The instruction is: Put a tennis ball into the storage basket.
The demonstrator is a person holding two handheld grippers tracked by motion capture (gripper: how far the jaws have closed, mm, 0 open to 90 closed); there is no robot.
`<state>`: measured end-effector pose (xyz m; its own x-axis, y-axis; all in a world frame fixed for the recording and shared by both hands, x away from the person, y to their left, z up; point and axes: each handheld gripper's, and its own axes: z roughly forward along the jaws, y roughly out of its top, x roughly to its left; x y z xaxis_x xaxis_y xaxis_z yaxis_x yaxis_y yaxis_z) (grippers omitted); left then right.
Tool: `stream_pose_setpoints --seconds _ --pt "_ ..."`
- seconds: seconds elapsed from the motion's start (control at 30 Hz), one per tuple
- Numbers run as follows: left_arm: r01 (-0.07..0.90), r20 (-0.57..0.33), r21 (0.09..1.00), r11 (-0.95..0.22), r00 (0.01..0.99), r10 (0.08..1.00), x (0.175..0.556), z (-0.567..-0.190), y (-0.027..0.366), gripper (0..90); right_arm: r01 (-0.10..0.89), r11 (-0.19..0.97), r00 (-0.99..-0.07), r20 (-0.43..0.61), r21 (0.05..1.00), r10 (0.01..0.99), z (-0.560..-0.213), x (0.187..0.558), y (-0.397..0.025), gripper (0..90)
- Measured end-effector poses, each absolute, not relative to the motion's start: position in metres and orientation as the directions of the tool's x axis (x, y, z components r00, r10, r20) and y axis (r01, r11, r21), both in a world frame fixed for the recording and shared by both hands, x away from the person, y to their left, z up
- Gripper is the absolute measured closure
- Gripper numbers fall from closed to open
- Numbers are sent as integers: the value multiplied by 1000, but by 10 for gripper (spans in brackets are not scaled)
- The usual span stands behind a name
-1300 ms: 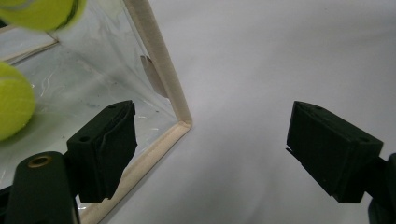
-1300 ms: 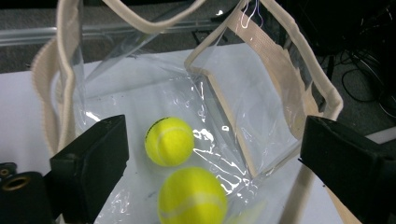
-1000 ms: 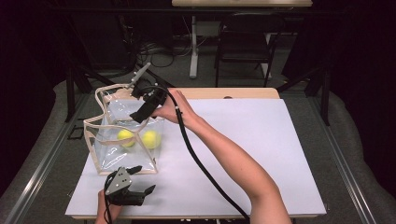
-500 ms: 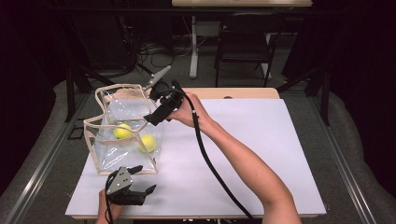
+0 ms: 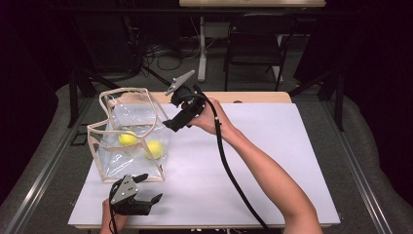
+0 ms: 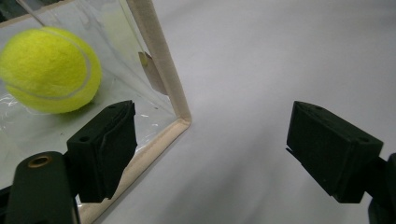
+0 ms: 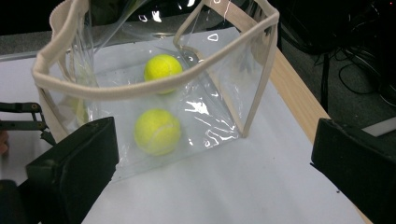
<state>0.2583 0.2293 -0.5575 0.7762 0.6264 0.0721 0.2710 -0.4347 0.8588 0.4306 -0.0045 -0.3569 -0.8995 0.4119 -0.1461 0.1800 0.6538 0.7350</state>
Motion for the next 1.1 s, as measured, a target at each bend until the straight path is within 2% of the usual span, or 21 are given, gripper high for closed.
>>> stream_pose_setpoints --seconds 0.63,1.1 --pt "262 77 860 -438 782 618 257 -557 229 160 202 683 -884 -169 702 436 -383 415 -42 4" --pt "263 76 859 -440 784 616 257 -557 229 160 220 664 -867 -169 714 469 -400 404 -73 7"
